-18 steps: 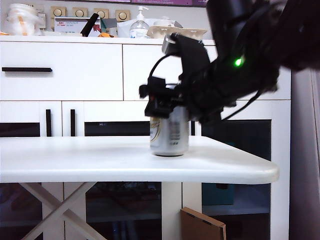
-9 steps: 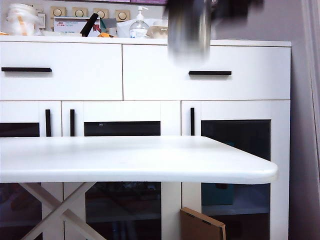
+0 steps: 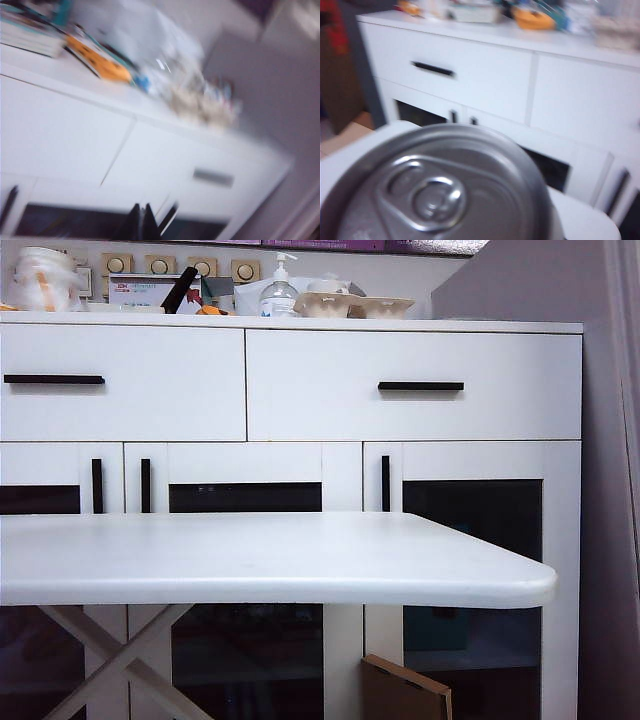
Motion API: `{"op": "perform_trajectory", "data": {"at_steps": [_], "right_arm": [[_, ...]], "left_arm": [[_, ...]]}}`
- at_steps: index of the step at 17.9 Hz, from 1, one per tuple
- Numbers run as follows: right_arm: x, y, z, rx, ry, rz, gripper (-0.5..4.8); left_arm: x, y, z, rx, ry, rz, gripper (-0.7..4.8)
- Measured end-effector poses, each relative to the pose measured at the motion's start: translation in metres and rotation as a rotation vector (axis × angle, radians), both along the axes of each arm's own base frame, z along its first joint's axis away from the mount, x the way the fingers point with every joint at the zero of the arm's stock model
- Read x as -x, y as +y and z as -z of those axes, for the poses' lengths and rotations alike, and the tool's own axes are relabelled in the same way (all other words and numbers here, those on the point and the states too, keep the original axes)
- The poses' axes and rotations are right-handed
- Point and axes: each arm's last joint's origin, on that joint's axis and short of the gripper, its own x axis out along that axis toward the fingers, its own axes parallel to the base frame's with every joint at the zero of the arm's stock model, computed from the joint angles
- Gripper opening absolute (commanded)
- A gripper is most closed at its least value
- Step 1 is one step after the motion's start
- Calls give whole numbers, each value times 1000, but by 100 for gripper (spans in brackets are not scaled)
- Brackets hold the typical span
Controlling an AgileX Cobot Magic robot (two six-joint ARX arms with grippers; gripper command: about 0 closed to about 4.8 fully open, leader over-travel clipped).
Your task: Pick up a can of beer from the white table, open the left drawer, place the beer inside the drawer, and finally close the drawer.
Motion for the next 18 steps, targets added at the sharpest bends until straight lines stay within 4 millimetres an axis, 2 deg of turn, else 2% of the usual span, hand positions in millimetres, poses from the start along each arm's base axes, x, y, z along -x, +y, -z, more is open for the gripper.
{"op": "perform_trajectory", "data": {"at_steps": [2,5,8,10,11,12,13,14,16,18], "right_arm": [[3,2,-5,-4,-23,-13,197],[5,4,-2,18,-4,-24,197],[6,4,0,34,9,-28,197],[6,4,1,38,12,-27,197],[6,4,1,38,11,-28,197],[6,4,1,37,11,-29,197],[6,4,1,37,11,-29,197],[6,4,1,38,11,-28,197],[6,4,1,38,11,-28,197],[6,4,1,38,11,-28,197]], "left_arm": [[-18,20,5,101,6,4,-6],[-52,46,18,270,7,-25,-6],[-81,62,31,424,-23,-22,-6],[-104,68,48,515,-26,-9,7],[-115,69,58,546,-1,-8,70],[-123,70,67,571,16,-11,211],[-131,71,76,603,30,-26,433],[-143,74,90,657,45,-62,479],[-162,80,114,726,36,-109,460],[-174,84,124,768,23,-121,448]]}}
